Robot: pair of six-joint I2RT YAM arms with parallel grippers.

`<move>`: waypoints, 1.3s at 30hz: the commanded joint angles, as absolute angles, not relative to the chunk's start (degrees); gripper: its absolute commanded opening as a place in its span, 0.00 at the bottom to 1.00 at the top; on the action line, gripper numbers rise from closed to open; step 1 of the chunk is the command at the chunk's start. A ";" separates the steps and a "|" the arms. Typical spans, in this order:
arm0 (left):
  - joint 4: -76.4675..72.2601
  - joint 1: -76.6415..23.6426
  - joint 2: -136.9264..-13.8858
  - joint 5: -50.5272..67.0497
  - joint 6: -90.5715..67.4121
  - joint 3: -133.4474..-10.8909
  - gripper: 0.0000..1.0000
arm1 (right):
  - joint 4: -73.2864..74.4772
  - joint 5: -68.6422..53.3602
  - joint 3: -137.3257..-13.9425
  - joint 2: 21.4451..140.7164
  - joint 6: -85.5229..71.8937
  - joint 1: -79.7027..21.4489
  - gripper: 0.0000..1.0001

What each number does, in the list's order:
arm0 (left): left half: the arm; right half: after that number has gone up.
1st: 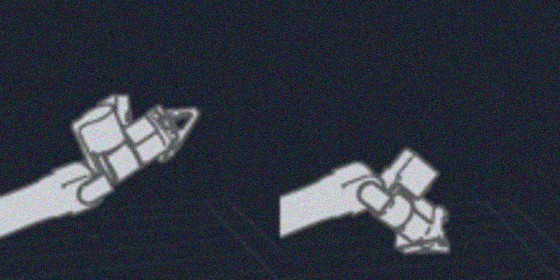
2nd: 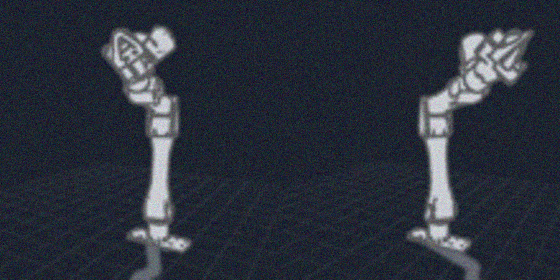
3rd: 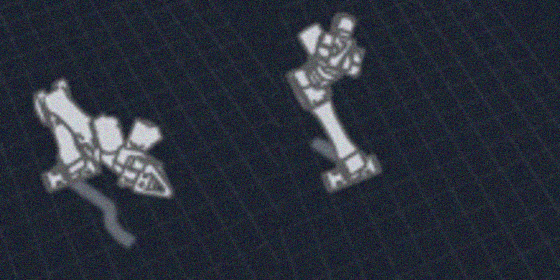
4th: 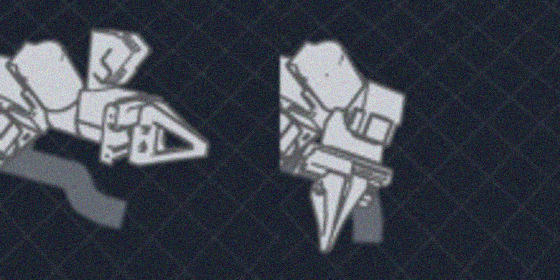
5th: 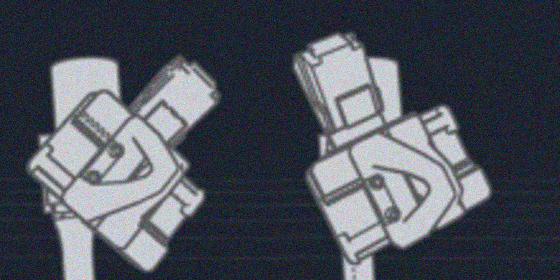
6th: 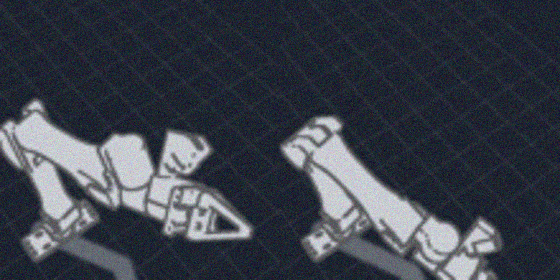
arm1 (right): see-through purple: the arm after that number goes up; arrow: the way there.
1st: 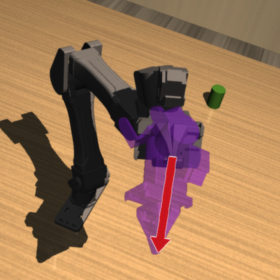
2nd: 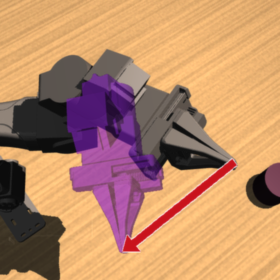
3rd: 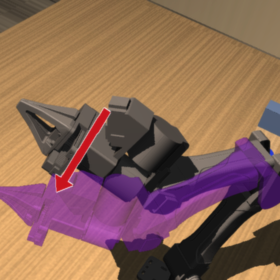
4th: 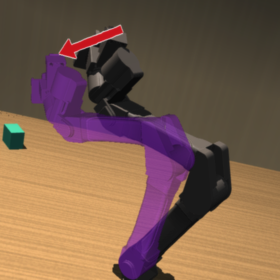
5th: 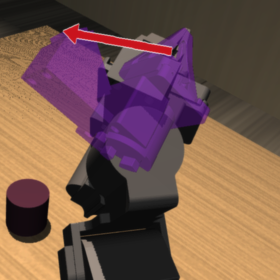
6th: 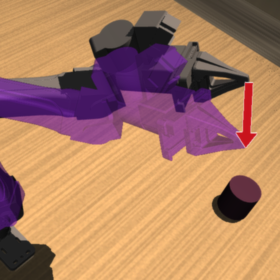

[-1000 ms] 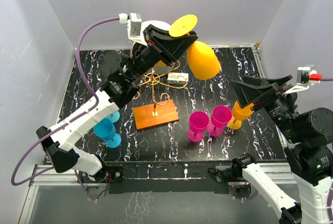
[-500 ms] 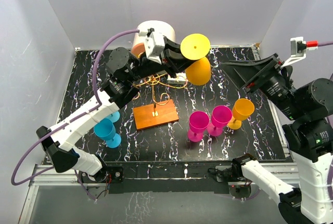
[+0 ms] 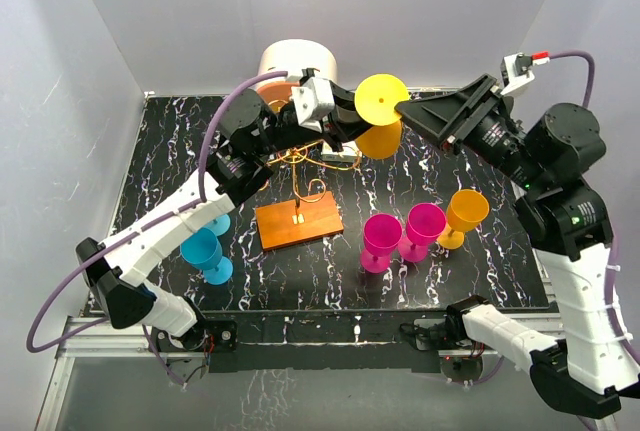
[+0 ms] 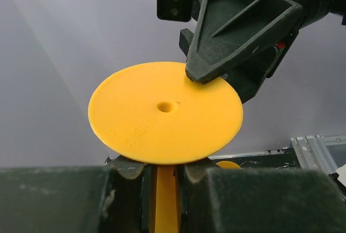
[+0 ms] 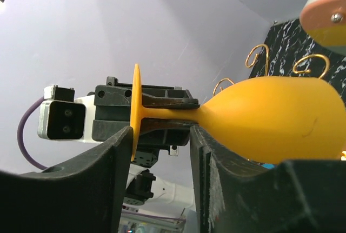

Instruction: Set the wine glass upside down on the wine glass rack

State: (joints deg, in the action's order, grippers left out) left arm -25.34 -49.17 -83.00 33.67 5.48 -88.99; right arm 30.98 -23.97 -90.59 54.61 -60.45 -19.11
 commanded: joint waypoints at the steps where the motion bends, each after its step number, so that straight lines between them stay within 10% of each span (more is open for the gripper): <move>1: -25.78 -49.04 -82.27 34.88 8.95 -89.12 0.00 | 27.99 -25.99 -90.45 55.19 -64.65 -19.34 0.40; 17: -30.44 -49.03 -81.61 33.91 8.15 -85.72 0.00 | 30.10 -21.44 -86.57 54.64 -65.74 -19.34 0.00; 26: -33.28 -49.00 -79.41 28.64 -2.07 -81.94 0.61 | 26.15 -13.55 -85.36 52.31 -63.09 -19.34 0.00; 39: -24.49 -49.00 -74.84 23.47 -41.36 -80.01 0.68 | 19.51 -13.57 -81.99 50.73 -56.63 -19.31 0.00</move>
